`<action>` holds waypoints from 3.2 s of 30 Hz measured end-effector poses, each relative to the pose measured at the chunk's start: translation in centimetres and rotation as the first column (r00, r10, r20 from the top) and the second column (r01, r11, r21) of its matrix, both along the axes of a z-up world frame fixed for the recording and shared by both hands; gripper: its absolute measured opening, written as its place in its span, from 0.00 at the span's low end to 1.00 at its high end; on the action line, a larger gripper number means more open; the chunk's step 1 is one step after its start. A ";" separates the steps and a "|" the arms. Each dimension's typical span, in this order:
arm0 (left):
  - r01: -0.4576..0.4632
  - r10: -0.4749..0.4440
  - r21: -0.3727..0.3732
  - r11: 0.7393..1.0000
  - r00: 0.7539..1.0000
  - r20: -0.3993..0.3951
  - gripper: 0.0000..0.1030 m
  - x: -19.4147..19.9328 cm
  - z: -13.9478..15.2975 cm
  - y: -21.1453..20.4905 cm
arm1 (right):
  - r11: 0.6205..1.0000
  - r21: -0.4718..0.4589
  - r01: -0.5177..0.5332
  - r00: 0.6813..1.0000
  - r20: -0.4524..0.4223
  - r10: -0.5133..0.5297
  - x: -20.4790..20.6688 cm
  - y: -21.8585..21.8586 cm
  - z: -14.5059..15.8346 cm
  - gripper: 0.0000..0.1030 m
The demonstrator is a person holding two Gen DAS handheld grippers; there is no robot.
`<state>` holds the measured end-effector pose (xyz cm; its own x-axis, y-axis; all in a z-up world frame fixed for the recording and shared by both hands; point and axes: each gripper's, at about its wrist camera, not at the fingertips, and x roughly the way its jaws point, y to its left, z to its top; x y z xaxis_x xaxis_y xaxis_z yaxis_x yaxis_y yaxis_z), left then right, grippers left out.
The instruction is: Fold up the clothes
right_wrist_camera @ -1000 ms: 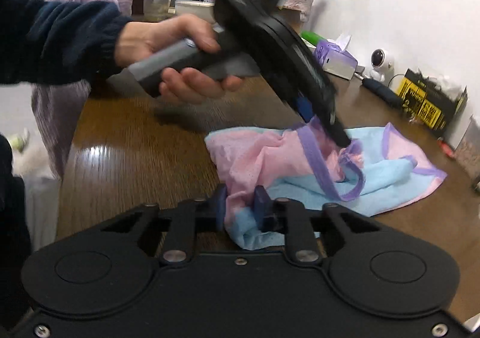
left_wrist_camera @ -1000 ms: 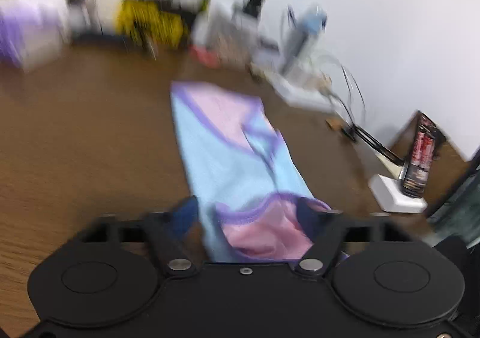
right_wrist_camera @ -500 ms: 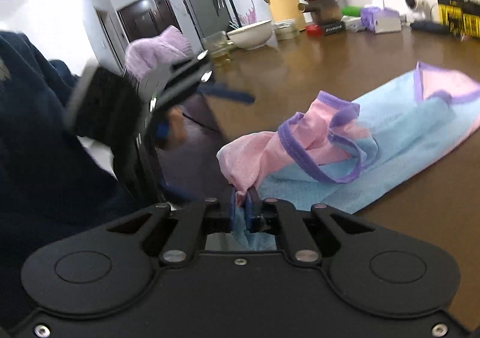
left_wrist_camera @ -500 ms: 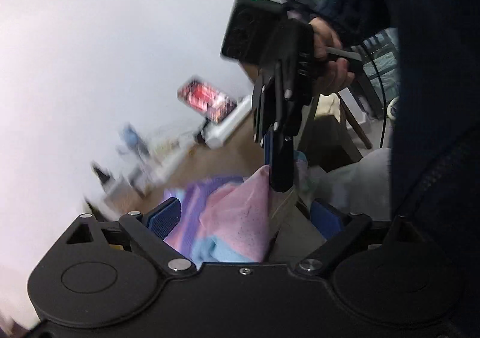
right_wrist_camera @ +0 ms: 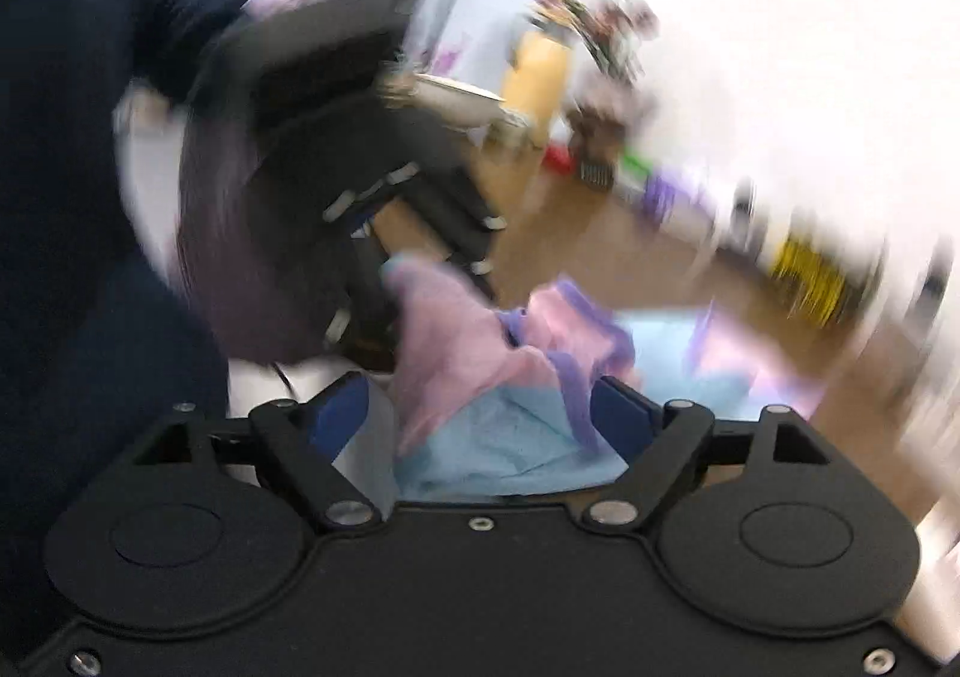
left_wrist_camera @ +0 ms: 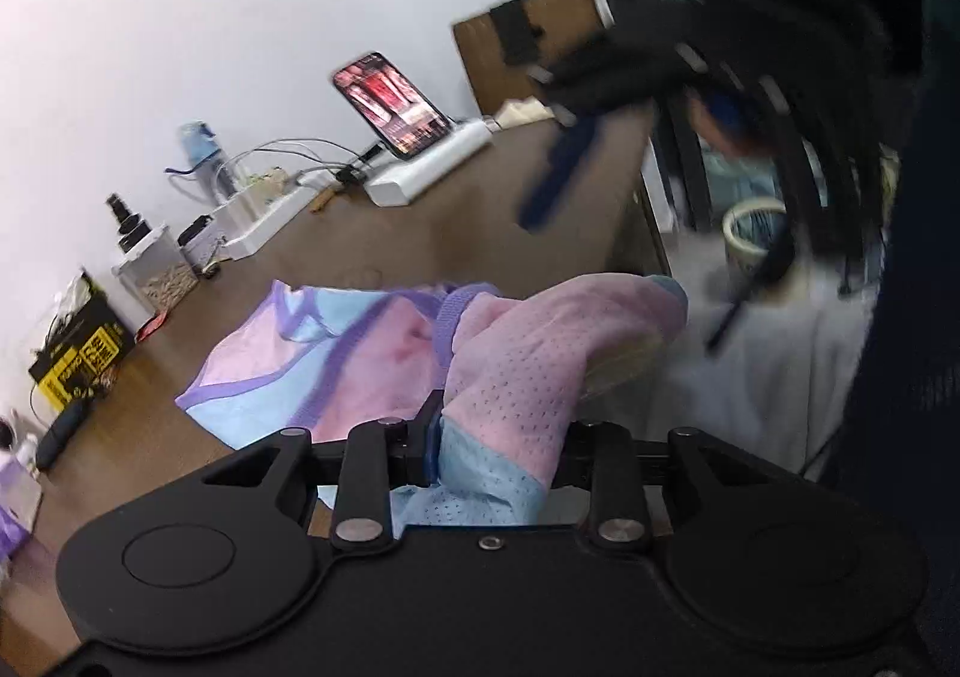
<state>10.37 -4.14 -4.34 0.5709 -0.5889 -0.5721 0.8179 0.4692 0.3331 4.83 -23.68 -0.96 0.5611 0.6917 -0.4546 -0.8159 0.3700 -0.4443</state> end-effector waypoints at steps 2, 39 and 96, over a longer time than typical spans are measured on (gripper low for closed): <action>-0.011 0.010 -0.020 1.000 0.998 -0.059 0.28 0.7 0.1 0.3 | 0.997 -0.076 0.022 0.988 0.155 -0.010 -1.0 1.1 -1.9 0.80; -0.348 0.285 -0.083 0.934 0.865 -0.412 1.00 19.7 2.5 3.3 | 0.909 0.211 0.358 0.754 -0.640 -0.149 24.9 -6.1 3.8 0.39; -0.432 0.409 0.020 0.902 0.836 -0.366 0.43 29.2 2.6 -0.2 | 0.924 0.301 0.233 0.941 -0.310 -0.137 23.3 -6.0 2.8 0.09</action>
